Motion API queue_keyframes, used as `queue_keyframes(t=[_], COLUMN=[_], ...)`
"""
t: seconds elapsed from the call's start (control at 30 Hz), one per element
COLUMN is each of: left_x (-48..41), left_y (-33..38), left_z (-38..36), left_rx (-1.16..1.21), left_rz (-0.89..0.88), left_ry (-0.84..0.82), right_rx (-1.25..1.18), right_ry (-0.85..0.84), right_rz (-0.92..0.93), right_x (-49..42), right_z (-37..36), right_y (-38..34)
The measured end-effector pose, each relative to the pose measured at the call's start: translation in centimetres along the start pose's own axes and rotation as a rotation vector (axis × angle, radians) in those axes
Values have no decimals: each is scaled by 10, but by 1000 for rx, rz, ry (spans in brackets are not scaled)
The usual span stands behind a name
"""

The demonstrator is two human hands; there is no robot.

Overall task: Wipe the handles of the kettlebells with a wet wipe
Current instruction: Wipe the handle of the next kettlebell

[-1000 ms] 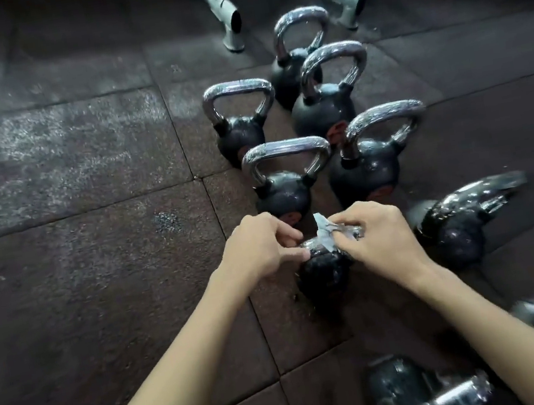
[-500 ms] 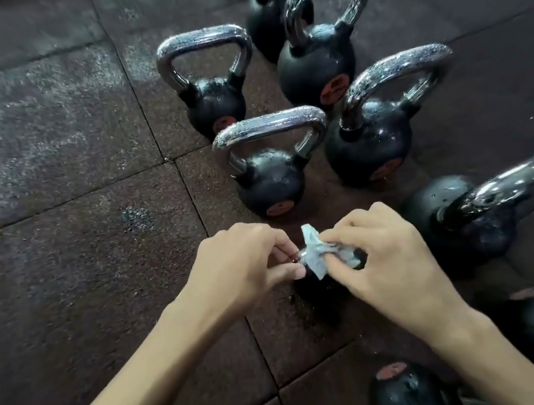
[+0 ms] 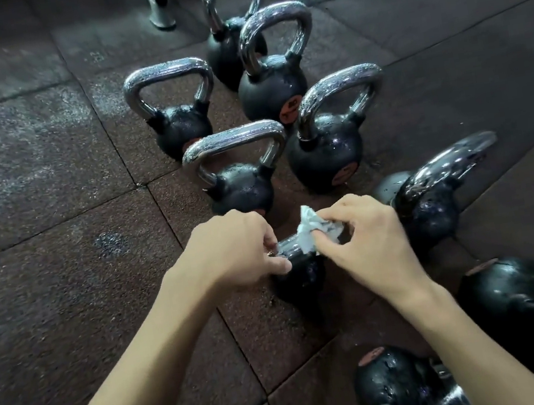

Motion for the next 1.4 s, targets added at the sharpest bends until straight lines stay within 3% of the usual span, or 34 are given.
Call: queue_keyframes(t=[0.07, 0.2, 0.33, 0.47, 0.63, 0.83, 0.93, 1.1, 1.27, 1.4], left_x=[-9, -24, -28, -18, 11, 37, 41, 45, 47, 49], left_y=[5, 17, 17, 8, -17, -38, -47, -62, -71, -73], left_z=[1, -1, -3, -11, -23, -39, -41, -43, -47, -50], left_rx=[10, 30, 21, -15, -33, -18, 0, 49, 70, 93], left_rz=[-17, -52, -109, -131, -166, -189, -171, -169, -169, -185], left_ry=[2, -20, -70, -77, -29, 61, 80, 90, 89, 90], right_rx=[-4, -39, -3, -54, -41, -251, -223, -281, -316, -237], right_ry=[-28, 33, -34, -1, -61, -63, -88, -113, -116, -174], right_rz=[36, -75, 55, -22, 102, -11, 42, -54, -17, -99], right_x=[1, -6, 3, -2, 8, 11, 15, 15, 12, 13], right_z=[-3, 8, -1, 7, -4, -1, -6, -15, -19, -31], right_y=[-3, 18, 0, 11, -8, 3, -3, 14, 5, 25])
Point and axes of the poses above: each hand's wrist, its own x-axis away from the middle knuckle, its own z-axis out of the back of the hand, y = z × x, the point moved 4 cm from there along -x, towards the middle knuckle, and after that the axes turned 2 degrees about -y, right-handed, at the moved point
